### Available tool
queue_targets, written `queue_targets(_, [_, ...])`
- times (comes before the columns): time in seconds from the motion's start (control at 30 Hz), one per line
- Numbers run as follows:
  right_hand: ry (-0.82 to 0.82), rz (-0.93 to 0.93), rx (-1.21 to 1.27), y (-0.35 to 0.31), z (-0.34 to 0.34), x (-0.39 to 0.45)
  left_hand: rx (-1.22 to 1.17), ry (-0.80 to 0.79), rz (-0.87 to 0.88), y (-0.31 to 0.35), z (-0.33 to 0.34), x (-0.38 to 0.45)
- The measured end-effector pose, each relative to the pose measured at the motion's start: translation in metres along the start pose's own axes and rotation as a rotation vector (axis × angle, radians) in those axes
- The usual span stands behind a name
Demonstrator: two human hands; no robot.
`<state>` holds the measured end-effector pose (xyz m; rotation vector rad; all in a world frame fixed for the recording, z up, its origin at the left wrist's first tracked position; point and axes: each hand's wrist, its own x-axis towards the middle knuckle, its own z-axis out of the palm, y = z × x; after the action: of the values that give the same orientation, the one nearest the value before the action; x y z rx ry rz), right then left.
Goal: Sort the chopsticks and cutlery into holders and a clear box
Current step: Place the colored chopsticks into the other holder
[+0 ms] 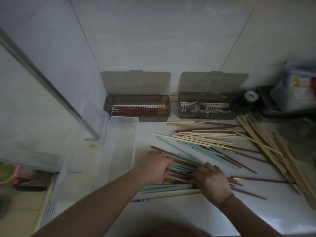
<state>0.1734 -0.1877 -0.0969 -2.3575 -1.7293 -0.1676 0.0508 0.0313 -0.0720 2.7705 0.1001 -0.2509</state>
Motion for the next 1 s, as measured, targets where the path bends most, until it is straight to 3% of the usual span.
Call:
queue_targets(0.23, [0.056, 0.173, 0.141, -0.003, -0.006, 0.015, 0.038, 0.144, 0.080, -0.002, 0.001, 0.000])
queue_targets(0.4, [0.228, 0.199, 0.072, -0.001, -0.020, 0.043, -0.083, 0.261, -0.055, -0.015, -0.024, 0.004])
queue_targets(0.5, [0.416, 0.135, 0.323, -0.010, -0.036, 0.053, -0.167, 0.440, -0.183, -0.022, -0.038, 0.000])
queue_targets(0.63, [0.257, 0.378, 0.792, -0.036, -0.054, 0.090, -0.391, 0.572, -0.200, -0.005, -0.040, 0.004])
queue_targets(0.83, [0.147, 0.382, 0.908, -0.054, -0.059, 0.159, -0.639, 0.754, -0.283, 0.016, -0.045, 0.021])
queue_targets(0.93, [0.142, 0.374, 0.909, -0.045, -0.060, 0.190, -0.598, 0.615, -0.360, -0.001, -0.055, 0.025])
queue_targets(1.0, [0.114, 0.398, 0.718, -0.027, -0.052, 0.212, -0.368, 0.548, -0.394, -0.017, -0.059, 0.024])
